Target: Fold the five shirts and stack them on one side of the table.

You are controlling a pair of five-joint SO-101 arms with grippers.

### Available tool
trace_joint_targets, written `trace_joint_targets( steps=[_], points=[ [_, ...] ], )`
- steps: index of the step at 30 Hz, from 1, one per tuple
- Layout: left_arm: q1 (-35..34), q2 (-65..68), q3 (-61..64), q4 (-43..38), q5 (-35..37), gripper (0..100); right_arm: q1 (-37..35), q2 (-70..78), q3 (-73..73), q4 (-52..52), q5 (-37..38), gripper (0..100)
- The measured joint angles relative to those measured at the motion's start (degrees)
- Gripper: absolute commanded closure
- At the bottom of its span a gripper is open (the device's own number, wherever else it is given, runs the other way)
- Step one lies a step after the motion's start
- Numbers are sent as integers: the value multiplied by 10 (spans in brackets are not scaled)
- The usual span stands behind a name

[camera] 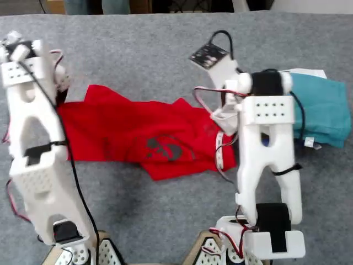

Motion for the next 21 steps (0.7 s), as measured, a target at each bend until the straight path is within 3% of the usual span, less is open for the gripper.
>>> trace_joint_targets(
  steps=[11,18,21],
  points=[
    [-131,-245,316,0,-255,970,-136,136,-53,-78,-205,887],
    [-169,-295,485,0,-464,970,-145,331,-235,-110,-359,888],
    [-189,-297,538,0,-536,970,-159,423,-333,-110,-379,888]
  ],
)
